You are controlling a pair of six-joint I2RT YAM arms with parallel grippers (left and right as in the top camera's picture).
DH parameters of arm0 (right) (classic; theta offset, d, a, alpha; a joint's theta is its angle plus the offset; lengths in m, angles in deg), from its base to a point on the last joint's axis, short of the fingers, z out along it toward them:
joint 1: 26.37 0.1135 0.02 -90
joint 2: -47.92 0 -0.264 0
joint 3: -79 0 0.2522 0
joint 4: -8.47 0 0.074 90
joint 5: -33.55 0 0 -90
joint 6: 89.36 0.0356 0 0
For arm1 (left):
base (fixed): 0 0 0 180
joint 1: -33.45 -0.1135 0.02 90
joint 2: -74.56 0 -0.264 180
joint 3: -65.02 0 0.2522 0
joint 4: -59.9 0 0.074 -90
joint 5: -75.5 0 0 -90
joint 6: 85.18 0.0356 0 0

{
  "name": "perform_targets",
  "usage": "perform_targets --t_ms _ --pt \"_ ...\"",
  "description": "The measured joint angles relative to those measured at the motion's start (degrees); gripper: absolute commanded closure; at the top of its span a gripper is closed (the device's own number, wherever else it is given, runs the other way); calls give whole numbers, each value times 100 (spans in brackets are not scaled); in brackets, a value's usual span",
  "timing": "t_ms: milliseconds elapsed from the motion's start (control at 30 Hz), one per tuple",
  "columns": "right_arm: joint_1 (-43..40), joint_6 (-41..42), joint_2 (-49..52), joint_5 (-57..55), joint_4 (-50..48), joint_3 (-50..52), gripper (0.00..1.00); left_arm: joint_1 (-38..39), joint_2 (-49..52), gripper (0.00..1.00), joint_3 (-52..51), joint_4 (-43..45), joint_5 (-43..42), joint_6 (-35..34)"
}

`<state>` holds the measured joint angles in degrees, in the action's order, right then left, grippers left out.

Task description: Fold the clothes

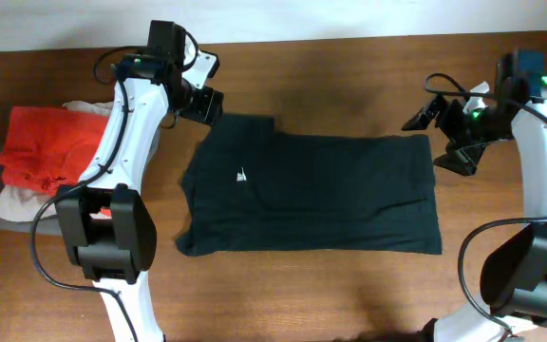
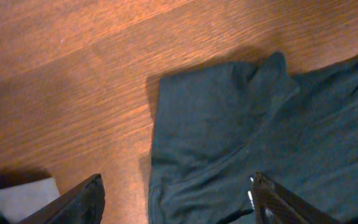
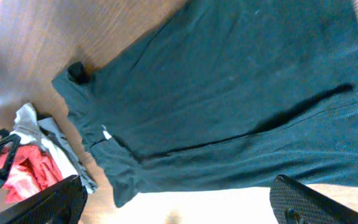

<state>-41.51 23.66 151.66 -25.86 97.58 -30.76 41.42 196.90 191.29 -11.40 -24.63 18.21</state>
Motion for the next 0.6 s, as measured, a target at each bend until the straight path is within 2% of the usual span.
perform_targets --t_ms 233,600 --pt "293 122 0 -245 177 0 1 0 212 22 24 540 -446 96" --pt "356 116 0 -680 330 0 1 0 1670 22 42 1746 -1099 -125"
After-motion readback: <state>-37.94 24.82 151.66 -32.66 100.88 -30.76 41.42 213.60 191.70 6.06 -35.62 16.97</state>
